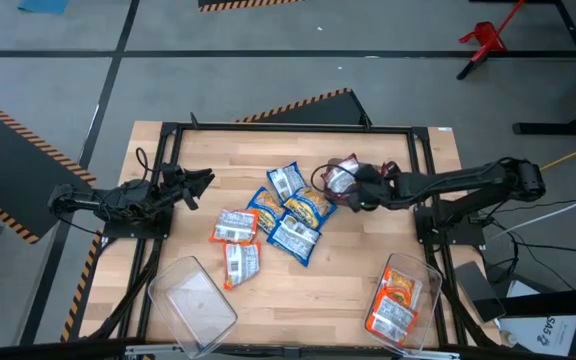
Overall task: Sort Maruchan noodles
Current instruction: Put the red noodle pack into the black bin, then put the blue noodle pack into the left transparent bin
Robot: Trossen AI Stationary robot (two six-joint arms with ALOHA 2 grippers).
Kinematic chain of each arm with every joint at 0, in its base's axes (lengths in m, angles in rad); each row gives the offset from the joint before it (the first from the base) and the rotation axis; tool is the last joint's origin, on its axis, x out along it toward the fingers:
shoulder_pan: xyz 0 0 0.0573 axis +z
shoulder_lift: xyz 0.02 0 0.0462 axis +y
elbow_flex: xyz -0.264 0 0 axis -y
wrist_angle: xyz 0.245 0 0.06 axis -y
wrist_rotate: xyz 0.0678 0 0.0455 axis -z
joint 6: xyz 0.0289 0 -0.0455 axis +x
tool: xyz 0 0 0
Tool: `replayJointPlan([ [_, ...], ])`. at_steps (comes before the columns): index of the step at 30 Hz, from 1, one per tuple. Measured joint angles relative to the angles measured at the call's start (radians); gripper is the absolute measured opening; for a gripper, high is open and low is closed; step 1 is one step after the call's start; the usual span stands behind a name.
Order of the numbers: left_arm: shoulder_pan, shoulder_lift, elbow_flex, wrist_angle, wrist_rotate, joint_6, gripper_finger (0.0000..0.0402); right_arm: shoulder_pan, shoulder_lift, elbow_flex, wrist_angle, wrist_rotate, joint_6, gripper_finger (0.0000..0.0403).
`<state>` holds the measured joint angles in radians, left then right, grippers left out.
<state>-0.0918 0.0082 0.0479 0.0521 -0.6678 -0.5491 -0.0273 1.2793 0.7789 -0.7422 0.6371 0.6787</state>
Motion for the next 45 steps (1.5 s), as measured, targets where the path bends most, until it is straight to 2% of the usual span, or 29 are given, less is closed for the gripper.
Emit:
replayJointPlan([
  [6,0.0,0.0,0.0,0.0,0.02,0.001,0.0158,0.001,0.0,0.188,-0.151,-0.03,-0.083,0.0177],
  [9,0.0,0.0,0.0,0.0,0.034,0.001,0.0158,0.001,-0.001,0.274,-0.211,-0.058,-0.086,0.0208],
  [11,0.0,0.0,0.0,0.0,0.034,0.001,0.0158,0.002,-0.001,0.311,-0.188,-0.095,-0.088,0.022],
  [14,0.0,0.0,0.0,0.0,0.034,0.0,0.0158,0.029,-0.001,0.323,0.006,-0.206,-0.18,0.0227],
  [18,0.0,0.0,0.0,0.0,0.035,0.0,0.0158,0.106,0.037,0.28,0.409,-0.413,-0.336,0.0227],
  [20,0.0,0.0,0.0,0.001,0.042,0.0,0.0158,0.154,0.096,0.27,0.571,-0.448,-0.41,0.0226],
  [25,0.0,0.0,0.0,0.001,0.062,-0.024,0.0158,0.229,0.301,0.27,0.812,-0.453,-0.538,0.0225],
  [29,0.0,0.0,0.0,0.003,0.1,-0.027,0.0158,0.237,0.439,0.282,0.785,-0.5,-0.501,0.0225],
  [33,0.0,0.0,0.0,0.0,0.134,-0.026,0.0158,0.276,0.516,0.281,0.673,-0.461,-0.469,0.0234],
  [37,0.0,0.0,0.0,-0.008,0.135,-0.02,0.0158,0.297,0.525,0.282,0.579,-0.382,-0.416,0.0269],
  [42,0.0,0.0,0.0,-0.011,0.135,-0.02,0.0158,0.297,0.525,0.282,0.455,-0.398,-0.26,0.0318],
  [45,0.0,0.0,0.0,-0.013,0.136,-0.018,0.0158,0.299,0.525,0.282,0.379,-0.369,-0.243,0.0338],
])
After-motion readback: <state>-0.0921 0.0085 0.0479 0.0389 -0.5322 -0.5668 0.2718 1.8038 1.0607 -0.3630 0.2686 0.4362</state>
